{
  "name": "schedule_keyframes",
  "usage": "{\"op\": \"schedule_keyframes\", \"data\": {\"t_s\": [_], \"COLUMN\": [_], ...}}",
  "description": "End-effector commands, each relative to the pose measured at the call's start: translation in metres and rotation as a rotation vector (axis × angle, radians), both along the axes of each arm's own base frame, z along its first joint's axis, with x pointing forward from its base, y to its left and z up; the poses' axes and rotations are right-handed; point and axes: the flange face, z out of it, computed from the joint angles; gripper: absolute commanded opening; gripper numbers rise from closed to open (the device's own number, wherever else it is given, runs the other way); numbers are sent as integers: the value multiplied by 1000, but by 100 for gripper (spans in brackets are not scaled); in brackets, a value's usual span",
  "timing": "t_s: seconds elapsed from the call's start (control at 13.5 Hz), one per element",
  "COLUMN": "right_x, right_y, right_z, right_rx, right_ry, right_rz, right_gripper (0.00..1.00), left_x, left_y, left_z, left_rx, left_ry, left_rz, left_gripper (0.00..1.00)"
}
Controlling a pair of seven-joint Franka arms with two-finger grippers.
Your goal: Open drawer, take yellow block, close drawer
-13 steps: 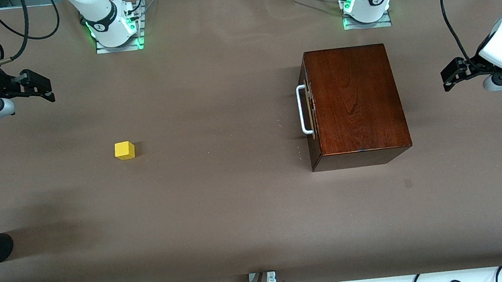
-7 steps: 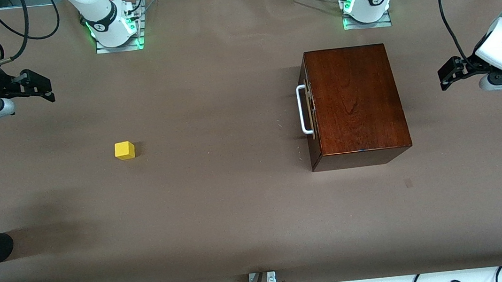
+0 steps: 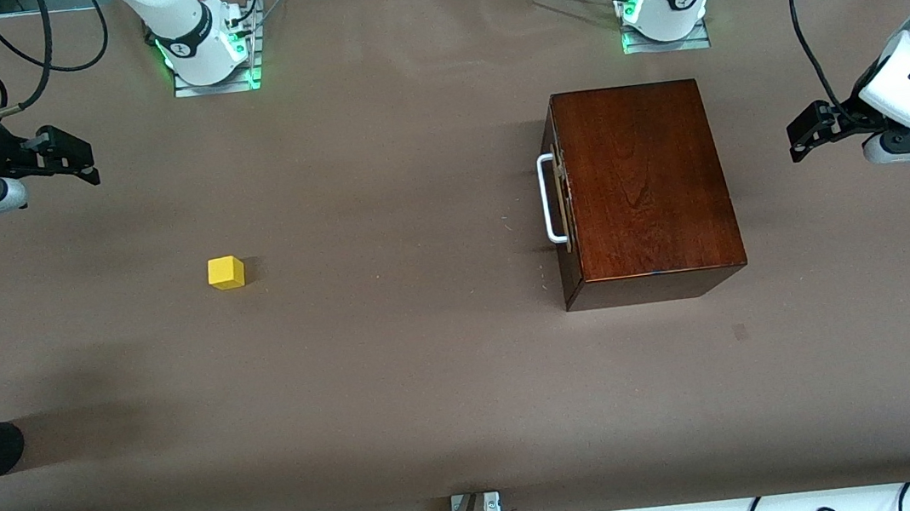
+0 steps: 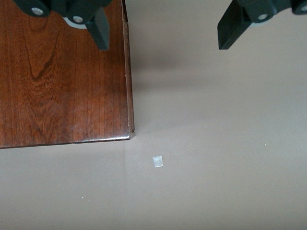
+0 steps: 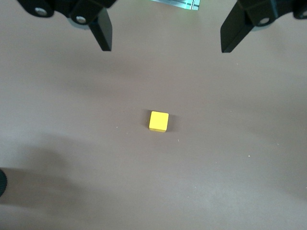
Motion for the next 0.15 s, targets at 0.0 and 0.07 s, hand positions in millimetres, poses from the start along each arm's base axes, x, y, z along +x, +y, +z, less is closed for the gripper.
{"op": "schedule_keyframes", "data": {"t_s": [0.0,0.07], "right_x": [3,3], "right_y": [0,-1], "right_z": [6,6], "right_rx": [23,23], "right_ry": [-8,-8], "right_rz": [-5,-6], "right_gripper": [100,100], "left_x": [-2,-2], "left_y": [-3,-3], "left_z": [7,7], "left_rx": [-20,-20], "left_ry": [1,1], "left_rz": [1,1], "left_gripper": [100,100]}}
